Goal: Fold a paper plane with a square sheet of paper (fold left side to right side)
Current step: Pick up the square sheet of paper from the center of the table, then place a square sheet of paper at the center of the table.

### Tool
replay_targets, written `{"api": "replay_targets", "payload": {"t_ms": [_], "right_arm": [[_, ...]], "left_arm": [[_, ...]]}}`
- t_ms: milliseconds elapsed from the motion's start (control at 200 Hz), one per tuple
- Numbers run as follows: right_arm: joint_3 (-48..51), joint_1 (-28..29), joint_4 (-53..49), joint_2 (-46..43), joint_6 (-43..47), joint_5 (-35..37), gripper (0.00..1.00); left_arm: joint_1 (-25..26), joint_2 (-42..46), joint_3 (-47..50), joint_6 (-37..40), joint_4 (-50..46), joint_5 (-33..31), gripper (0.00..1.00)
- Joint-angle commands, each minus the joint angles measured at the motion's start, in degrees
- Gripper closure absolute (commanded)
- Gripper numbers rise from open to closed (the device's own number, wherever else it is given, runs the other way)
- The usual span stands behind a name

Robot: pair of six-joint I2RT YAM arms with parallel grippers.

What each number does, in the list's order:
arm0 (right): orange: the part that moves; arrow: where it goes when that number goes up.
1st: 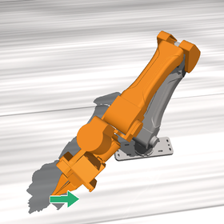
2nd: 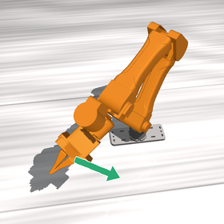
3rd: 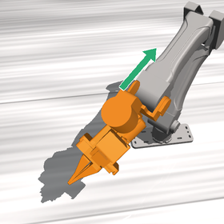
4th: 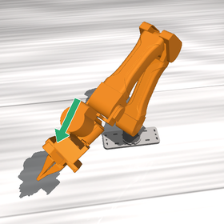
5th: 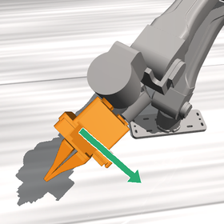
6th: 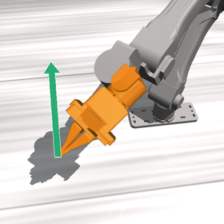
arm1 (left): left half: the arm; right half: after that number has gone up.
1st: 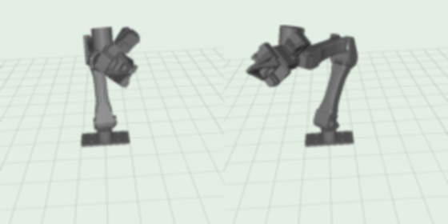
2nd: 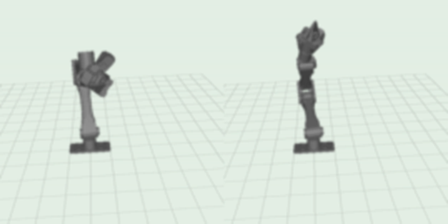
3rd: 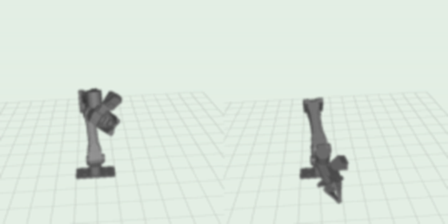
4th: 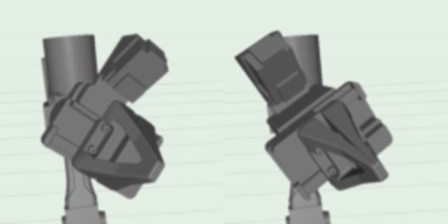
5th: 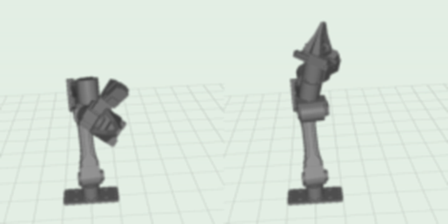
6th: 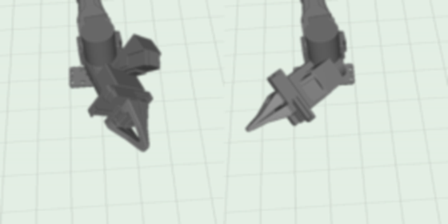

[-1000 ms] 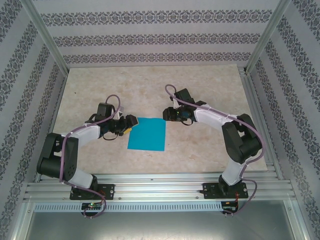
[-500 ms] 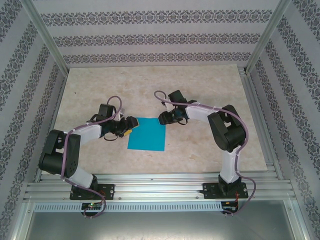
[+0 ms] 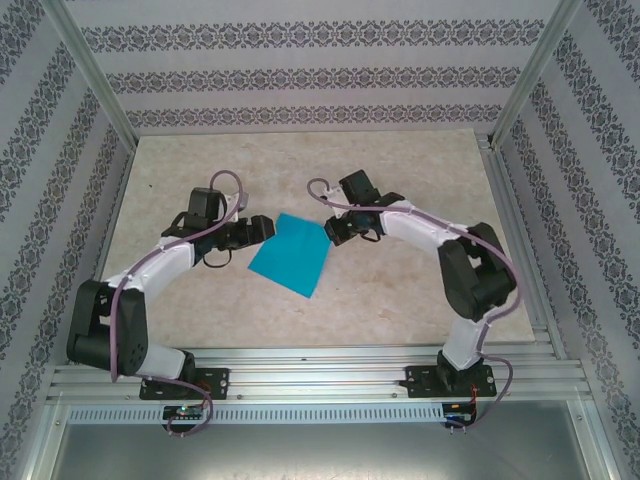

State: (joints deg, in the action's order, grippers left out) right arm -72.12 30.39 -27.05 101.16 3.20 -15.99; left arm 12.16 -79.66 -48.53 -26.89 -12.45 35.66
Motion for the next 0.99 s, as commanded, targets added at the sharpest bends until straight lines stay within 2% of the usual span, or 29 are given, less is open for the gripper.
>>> {"api": "replay_targets", "payload": {"t_ms": [0, 100, 220, 345, 530, 659, 814, 989], "right_arm": [[1.6, 0.7, -2.9, -10.6, 9.6, 3.9, 1.00], [1.4, 1.1, -5.8, -16.6, 15.4, 7.3, 1.00], [0.4, 2.2, -9.4, -22.6, 23.5, 9.1, 1.00], [-0.4, 3.4, -12.0, -26.9, 30.0, 11.4, 1.00], [0.3, 6.1, -12.9, -31.1, 36.2, 11.9, 1.00], [0.3, 7.8, -13.5, -32.3, 37.0, 11.7, 1.00], [1.0, 9.7, -13.4, -33.3, 38.0, 12.1, 1.00], [0.8, 10.9, -13.4, -33.4, 38.4, 12.9, 1.00]], "left_arm": [[0.8, 6.8, -2.9, 12.6, 3.2, 0.9, 0.23], [2.1, 10.8, -3.7, 18.1, 10.1, 2.3, 0.23], [6.0, 13.2, -5.2, 31.4, 13.0, 3.3, 0.22], [8.3, 11.2, -11.0, 46.7, 5.3, 6.5, 0.22], [13.0, 5.4, -21.7, 63.7, -11.4, 9.2, 0.22], [16.1, 1.1, -26.2, 68.8, -18.2, 9.6, 0.21], [19.3, -3.6, -30.2, 71.7, -22.7, 6.9, 0.21], [21.8, -7.3, -32.5, 72.8, -24.6, 4.7, 0.28]]}}
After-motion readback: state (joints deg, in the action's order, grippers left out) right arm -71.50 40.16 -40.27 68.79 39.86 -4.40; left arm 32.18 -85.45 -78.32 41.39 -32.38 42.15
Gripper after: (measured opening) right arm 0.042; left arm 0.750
